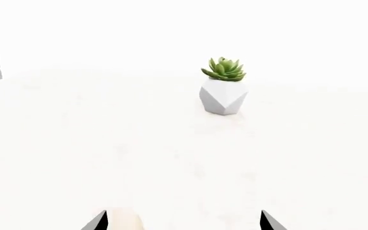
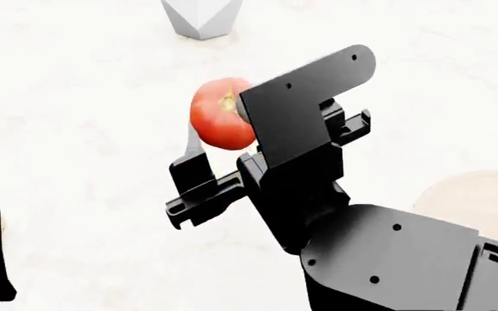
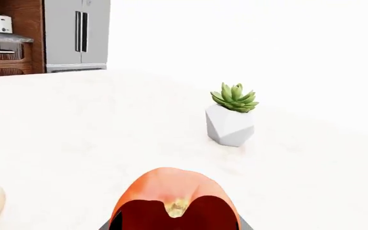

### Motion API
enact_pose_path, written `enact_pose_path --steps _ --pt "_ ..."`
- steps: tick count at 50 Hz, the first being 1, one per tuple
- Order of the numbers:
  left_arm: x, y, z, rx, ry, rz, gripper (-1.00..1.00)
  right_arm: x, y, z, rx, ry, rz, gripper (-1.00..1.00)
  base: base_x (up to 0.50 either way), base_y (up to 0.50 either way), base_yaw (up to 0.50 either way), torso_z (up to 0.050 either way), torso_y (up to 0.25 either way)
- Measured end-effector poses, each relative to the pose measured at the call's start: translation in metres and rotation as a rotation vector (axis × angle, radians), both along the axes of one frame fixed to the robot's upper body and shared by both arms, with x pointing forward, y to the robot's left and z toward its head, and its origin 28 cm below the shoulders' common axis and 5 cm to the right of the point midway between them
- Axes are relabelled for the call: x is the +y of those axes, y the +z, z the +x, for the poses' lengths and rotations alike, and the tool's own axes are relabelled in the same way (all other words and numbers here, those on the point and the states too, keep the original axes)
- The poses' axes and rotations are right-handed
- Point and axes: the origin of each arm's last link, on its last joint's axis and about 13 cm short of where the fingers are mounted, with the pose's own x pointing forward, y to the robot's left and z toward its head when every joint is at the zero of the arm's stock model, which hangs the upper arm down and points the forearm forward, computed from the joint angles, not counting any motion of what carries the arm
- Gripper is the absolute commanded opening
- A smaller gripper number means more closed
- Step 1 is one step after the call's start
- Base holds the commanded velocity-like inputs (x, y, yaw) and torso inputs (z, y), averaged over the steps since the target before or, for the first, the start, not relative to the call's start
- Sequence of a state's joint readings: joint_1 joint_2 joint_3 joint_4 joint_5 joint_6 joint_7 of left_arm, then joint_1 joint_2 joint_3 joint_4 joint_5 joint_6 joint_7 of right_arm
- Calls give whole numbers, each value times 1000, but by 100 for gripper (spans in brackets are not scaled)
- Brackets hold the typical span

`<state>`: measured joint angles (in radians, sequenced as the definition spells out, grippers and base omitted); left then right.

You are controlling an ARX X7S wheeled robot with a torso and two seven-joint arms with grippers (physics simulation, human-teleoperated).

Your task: Place the avocado, onion, tomato and bell pepper on the cutting board.

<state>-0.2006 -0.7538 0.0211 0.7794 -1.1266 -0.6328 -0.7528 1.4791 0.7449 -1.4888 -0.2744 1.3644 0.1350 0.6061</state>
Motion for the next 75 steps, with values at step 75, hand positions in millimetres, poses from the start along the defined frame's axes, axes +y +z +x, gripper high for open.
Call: enact_pose_path --steps 75 --pt "25 -82 72 218 177 86 100 -16 -12 -76 2 -15 60 -100 0 0 0 0 0"
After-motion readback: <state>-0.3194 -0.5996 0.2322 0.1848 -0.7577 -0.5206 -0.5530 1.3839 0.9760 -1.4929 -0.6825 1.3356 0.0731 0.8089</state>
